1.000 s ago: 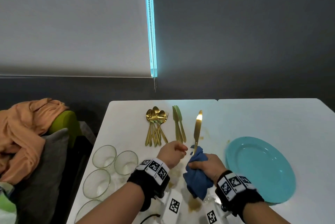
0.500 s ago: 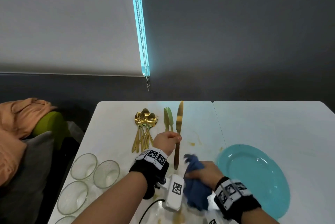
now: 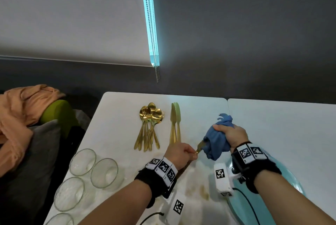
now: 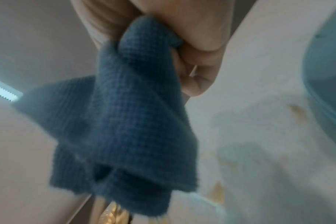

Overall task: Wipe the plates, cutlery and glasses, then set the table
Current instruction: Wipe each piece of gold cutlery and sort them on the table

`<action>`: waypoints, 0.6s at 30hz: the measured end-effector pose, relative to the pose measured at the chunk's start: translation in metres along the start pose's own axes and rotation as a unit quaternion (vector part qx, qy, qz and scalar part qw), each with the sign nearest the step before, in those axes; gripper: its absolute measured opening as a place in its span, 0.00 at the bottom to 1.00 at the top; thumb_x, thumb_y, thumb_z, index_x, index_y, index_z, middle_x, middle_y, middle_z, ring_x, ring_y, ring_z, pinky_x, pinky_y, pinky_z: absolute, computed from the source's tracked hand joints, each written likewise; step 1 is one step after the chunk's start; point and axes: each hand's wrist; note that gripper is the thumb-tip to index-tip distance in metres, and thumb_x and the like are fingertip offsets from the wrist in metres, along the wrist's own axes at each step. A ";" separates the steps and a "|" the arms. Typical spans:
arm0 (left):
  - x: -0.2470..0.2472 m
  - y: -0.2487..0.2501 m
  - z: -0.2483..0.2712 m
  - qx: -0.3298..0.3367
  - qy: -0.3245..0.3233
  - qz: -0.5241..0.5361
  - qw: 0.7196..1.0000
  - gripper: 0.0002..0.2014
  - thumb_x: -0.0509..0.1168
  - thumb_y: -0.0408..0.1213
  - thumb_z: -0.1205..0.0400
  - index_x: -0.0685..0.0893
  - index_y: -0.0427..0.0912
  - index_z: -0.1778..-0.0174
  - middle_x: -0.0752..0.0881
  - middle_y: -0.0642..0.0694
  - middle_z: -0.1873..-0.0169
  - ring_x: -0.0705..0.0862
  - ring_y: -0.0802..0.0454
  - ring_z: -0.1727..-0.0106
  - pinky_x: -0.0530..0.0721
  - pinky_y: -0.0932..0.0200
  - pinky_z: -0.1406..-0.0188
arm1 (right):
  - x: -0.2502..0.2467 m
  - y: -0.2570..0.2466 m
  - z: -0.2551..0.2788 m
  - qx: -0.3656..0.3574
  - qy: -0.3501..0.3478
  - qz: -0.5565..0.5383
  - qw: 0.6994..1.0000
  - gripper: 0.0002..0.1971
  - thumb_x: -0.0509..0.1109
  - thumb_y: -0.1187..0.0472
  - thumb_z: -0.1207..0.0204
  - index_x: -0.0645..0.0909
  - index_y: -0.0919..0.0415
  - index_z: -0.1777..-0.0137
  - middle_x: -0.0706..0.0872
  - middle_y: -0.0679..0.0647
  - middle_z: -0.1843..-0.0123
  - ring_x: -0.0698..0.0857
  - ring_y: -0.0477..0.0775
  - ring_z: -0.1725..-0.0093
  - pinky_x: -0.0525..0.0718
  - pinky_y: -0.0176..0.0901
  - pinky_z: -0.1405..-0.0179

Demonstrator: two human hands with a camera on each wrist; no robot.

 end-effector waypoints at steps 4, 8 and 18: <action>-0.013 0.002 -0.024 -0.025 0.061 -0.005 0.998 0.09 0.72 0.40 0.24 0.90 0.45 0.50 0.90 0.47 0.52 0.85 0.53 0.50 0.79 0.64 0.47 | -0.012 -0.015 -0.018 -0.036 0.060 0.026 0.997 0.10 0.78 0.57 0.33 0.81 0.61 0.62 0.84 0.59 0.54 0.83 0.59 0.52 0.82 0.53 0.38; -0.028 -0.010 -0.052 -0.091 0.131 0.014 0.987 0.08 0.69 0.37 0.21 0.90 0.43 0.49 0.90 0.44 0.51 0.87 0.47 0.48 0.82 0.62 0.49 | -0.022 -0.016 -0.027 0.002 0.058 0.034 0.998 0.13 0.76 0.55 0.30 0.78 0.61 0.54 0.82 0.61 0.52 0.81 0.61 0.52 0.81 0.53 0.39; -0.028 -0.022 -0.089 -0.181 0.133 -0.056 0.973 0.07 0.67 0.44 0.20 0.89 0.49 0.51 0.90 0.49 0.50 0.86 0.48 0.48 0.83 0.59 0.50 | -0.011 0.002 -0.018 0.001 -0.074 0.007 0.997 0.06 0.76 0.63 0.31 0.83 0.53 0.58 0.87 0.64 0.48 0.85 0.64 0.45 0.82 0.60 0.38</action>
Point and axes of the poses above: each hand's wrist, its own z-axis away from the middle knuckle, its own x-axis out of the palm, y = z × x
